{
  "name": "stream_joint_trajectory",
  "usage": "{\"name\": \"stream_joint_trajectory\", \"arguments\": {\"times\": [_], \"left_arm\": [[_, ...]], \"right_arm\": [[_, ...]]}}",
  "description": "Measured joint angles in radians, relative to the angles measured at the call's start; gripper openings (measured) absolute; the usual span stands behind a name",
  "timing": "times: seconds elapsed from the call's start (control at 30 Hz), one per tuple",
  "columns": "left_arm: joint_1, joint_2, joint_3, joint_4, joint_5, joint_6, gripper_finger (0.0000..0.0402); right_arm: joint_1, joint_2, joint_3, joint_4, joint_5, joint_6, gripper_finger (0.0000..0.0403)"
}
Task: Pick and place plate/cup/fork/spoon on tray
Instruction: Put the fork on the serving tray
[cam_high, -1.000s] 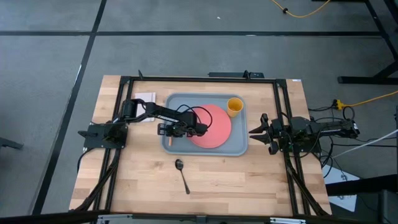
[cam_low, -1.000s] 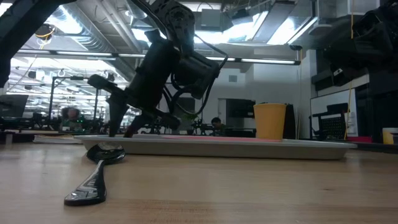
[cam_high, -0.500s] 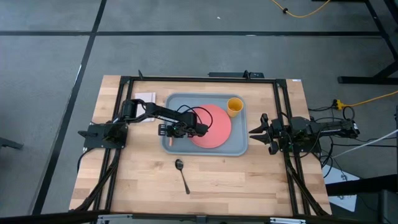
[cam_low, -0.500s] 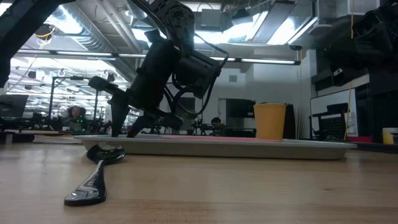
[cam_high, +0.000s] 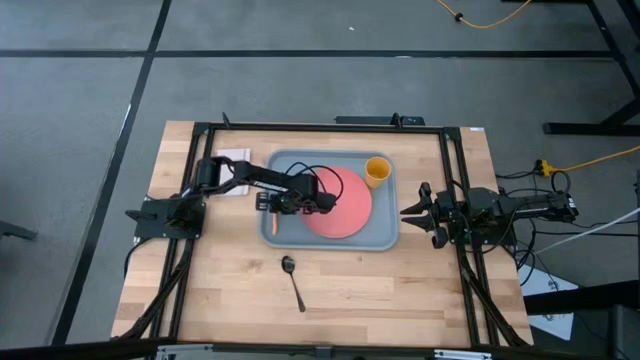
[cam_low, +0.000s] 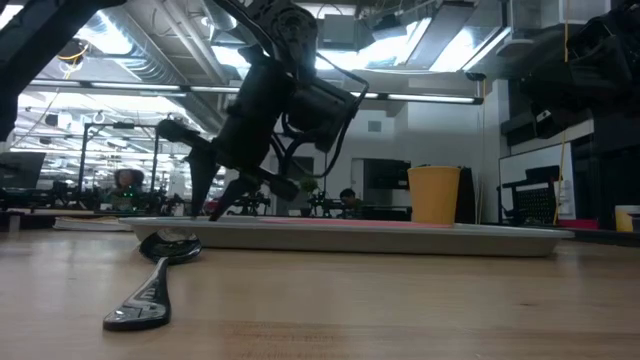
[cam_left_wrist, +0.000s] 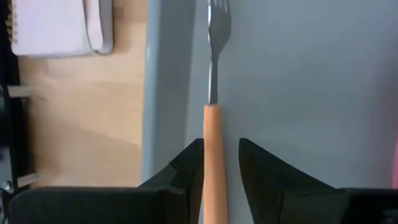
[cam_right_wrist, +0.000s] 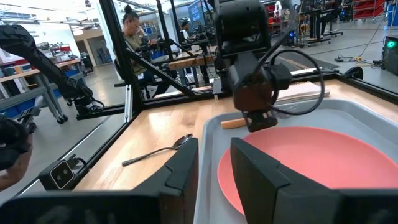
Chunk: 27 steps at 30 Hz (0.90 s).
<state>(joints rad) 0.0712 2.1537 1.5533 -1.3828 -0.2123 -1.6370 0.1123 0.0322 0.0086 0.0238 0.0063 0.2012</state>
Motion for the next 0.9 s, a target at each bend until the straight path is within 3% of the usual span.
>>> {"name": "stream_joint_trajectory", "arguments": {"times": [0.43,0.9], "left_arm": [[0.163,-0.016,0.004,0.006,-0.041,0.183,0.0105],[0.167,-0.019,0.003,0.033,-0.069,0.208,0.0106]], "right_arm": [[0.0,0.0,0.0,0.0,0.0,0.0,0.0099],[0.0,0.0,0.0,0.0,0.0,0.0,0.0099]]}}
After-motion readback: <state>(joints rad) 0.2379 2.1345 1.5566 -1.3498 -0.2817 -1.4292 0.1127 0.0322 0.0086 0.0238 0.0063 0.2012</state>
